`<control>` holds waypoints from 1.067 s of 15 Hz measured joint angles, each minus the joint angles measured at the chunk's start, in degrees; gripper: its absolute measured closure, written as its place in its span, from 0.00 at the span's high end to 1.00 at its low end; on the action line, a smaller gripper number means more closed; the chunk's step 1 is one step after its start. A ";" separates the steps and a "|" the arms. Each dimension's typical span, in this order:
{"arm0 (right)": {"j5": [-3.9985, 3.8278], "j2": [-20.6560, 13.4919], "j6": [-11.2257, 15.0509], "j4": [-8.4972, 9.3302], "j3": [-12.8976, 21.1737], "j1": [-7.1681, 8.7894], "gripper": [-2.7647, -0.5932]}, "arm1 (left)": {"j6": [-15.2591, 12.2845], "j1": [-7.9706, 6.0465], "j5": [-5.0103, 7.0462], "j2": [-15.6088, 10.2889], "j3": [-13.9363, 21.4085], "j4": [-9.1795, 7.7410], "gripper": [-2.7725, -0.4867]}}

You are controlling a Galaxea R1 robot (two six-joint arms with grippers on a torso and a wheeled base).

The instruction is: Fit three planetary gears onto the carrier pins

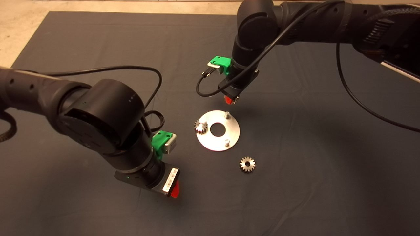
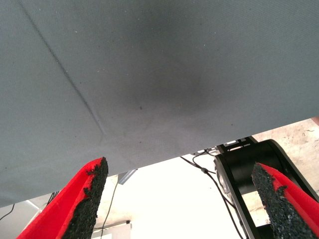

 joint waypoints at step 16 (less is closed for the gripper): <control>-0.01 0.16 0.00 1.33 -1.64 -4.19 0.21 | -0.67 0.00 0.00 -0.06 1.04 0.00 0.68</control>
